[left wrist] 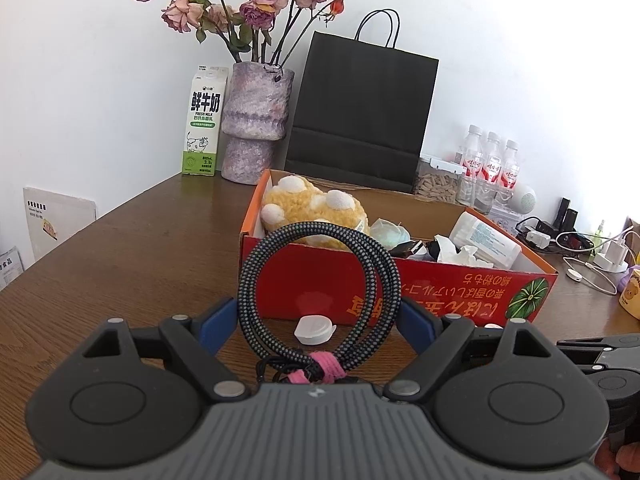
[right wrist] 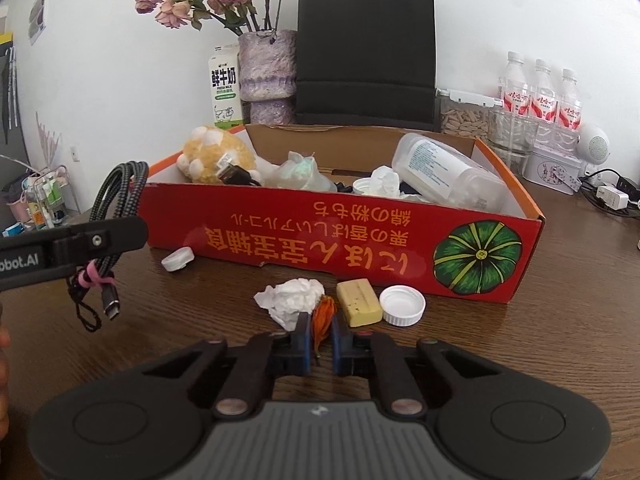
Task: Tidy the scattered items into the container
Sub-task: 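Grasp the orange item with the right tool while the left tool holds the cable, then carry the braided cable and orange item over the box with both tools, then open both tools over the box to drop the cable and orange item, then withdraw both tools from the box toward the items on the table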
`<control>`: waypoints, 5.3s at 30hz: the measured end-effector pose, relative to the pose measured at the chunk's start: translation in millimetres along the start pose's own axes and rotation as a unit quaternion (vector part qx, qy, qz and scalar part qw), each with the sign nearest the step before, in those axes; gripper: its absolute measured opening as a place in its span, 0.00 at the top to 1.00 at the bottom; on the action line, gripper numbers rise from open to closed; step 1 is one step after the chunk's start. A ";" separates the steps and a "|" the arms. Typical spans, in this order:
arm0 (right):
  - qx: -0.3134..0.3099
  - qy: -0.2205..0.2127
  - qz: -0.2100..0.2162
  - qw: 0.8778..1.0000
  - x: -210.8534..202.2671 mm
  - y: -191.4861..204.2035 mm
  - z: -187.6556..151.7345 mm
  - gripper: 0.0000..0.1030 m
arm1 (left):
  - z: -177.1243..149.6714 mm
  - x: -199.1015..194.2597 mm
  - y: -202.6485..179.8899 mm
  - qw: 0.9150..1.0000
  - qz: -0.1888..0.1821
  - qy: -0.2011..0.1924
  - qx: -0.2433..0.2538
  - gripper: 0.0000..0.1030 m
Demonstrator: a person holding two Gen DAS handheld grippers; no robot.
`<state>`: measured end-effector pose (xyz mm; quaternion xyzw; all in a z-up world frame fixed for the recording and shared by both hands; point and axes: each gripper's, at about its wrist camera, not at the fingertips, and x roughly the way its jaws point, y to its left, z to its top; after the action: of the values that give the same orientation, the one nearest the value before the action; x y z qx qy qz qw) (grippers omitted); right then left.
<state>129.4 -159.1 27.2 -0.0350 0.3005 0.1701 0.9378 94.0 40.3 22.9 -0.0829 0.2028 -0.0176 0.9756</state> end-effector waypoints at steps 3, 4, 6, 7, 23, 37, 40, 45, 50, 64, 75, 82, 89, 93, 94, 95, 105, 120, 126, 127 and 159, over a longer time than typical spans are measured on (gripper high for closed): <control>-0.008 -0.001 -0.006 1.000 -0.6 3.1 -0.1 0.91 | 0.0 0.4 0.4 1.000 0.000 0.000 -0.001 0.16; -0.009 -0.004 -0.008 1.000 -1.5 3.4 -0.1 0.91 | -0.1 0.4 0.5 1.000 0.000 0.000 -0.001 0.16; -0.011 -0.011 -0.012 1.000 -4.2 3.5 -0.3 0.91 | -0.2 0.6 0.3 1.000 0.000 0.000 -0.002 0.16; -0.012 -0.015 -0.014 1.000 -5.6 3.4 -0.3 0.91 | -0.3 0.6 0.4 1.000 0.000 -0.001 -0.002 0.16; -0.027 -0.132 -0.048 0.990 -49.2 12.5 -10.7 0.91 | -2.5 -0.9 -0.7 1.000 0.002 -0.009 0.001 0.16; -0.042 -0.206 -0.048 0.976 -74.2 17.2 -10.9 0.91 | 8.5 -22.7 -12.3 0.999 0.004 -0.051 0.008 0.16; -0.038 -0.219 -0.044 0.974 -77.4 13.3 -0.5 0.91 | 21.8 -25.7 -21.8 0.998 -0.008 -0.066 0.014 0.16; -0.030 -0.240 -0.038 0.970 -75.9 4.8 23.7 0.91 | 45.4 -20.8 -37.2 0.996 -0.019 -0.083 0.016 0.16; -0.026 -0.257 -0.035 0.965 -64.4 -2.5 50.2 0.91 | 66.8 -9.7 -51.9 0.994 -0.024 -0.102 0.014 0.16; 0.006 -0.233 -0.036 0.972 9.2 -29.4 82.5 0.91 | 85.5 76.7 -64.3 0.996 0.000 -0.086 -0.005 0.16; 0.005 -0.220 -0.039 0.975 19.5 -32.4 75.2 0.91 | 71.0 98.6 -64.1 0.997 0.017 -0.073 0.035 0.16; 0.008 -0.220 -0.041 0.975 18.4 -32.8 74.7 0.91 | 70.6 96.7 -64.8 0.996 0.019 -0.076 0.038 0.16; 0.024 -0.209 -0.031 0.977 16.2 -37.0 74.2 0.86 | 70.6 93.8 -64.0 0.996 0.025 -0.082 0.038 0.07; 0.053 -0.228 -0.048 0.971 4.0 -45.0 70.0 0.28 | 69.9 82.9 -57.2 0.992 0.046 -0.118 0.025 0.00; 0.057 -0.233 -0.046 0.970 1.2 -46.9 69.4 0.06 | 70.2 81.0 -53.6 0.992 0.036 -0.121 0.016 0.00; 0.060 -0.239 -0.045 0.968 -2.3 -48.4 69.4 0.01 | 70.7 79.5 -50.7 0.992 0.028 -0.121 0.007 0.00; 0.044 -0.238 -0.059 0.969 -7.3 -40.6 69.5 0.00 | 70.1 75.4 -51.5 0.991 0.046 -0.124 0.004 0.00; 0.040 -0.234 -0.065 0.969 -6.0 -39.4 68.4 0.00 | 67.0 71.0 -51.7 0.990 0.056 -0.128 0.009 0.00; 0.036 -0.235 -0.067 0.969 -7.3 -37.4 66.1 0.00 | 62.5 67.3 -51.9 0.990 0.059 -0.130 0.015 0.00; 0.035 -0.235 -0.067 0.969 -7.5 -36.7 65.4 0.00 | 61.7 66.4 -51.6 0.990 0.060 -0.130 0.016 0.00; 0.016 -0.204 -0.086 0.975 -48.7 -23.1 7.0 0.00 | 18.3 6.4 -16.8 0.990 0.094 -0.106 0.023 0.00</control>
<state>104.0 -194.2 60.1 -0.0101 0.1014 0.0879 0.9909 107.1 26.1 39.7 -0.0419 0.1045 0.0786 0.9905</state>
